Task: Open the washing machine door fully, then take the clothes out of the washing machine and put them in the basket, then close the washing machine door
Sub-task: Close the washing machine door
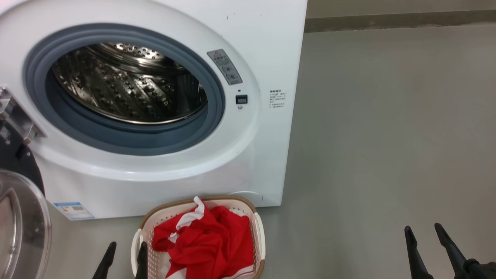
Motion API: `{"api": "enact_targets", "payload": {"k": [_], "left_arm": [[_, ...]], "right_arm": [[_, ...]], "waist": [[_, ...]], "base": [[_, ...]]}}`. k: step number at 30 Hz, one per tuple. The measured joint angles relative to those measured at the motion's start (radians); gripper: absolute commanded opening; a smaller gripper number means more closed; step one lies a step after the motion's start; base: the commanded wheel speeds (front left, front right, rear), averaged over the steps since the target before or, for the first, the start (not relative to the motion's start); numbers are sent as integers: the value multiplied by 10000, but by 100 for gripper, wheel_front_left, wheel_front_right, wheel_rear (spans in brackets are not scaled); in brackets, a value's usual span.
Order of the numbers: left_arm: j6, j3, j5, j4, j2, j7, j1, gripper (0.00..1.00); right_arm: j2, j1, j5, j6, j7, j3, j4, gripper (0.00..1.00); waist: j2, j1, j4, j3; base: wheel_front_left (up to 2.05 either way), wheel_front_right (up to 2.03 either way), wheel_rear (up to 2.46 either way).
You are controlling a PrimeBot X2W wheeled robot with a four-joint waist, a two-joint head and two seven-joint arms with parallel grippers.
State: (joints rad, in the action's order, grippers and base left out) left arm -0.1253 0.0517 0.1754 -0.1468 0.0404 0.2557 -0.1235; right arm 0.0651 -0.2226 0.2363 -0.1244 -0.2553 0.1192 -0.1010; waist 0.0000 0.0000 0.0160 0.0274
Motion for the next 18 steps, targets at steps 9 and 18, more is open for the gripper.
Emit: {"api": "enact_targets", "payload": {"k": [9,18], "left_arm": [[0,-40,0,-2,0,0,0,100],[0,-29,2,50,0,0,0,100]], "right_arm": [[-15,0,0,0,0,0,-4,100],[-19,0,0,0,0,-6,-13,100]], "waist": [[0,0,39,6],[0,0,72,-86]], "base": [[-36,36,0],[0,0,0]]}}
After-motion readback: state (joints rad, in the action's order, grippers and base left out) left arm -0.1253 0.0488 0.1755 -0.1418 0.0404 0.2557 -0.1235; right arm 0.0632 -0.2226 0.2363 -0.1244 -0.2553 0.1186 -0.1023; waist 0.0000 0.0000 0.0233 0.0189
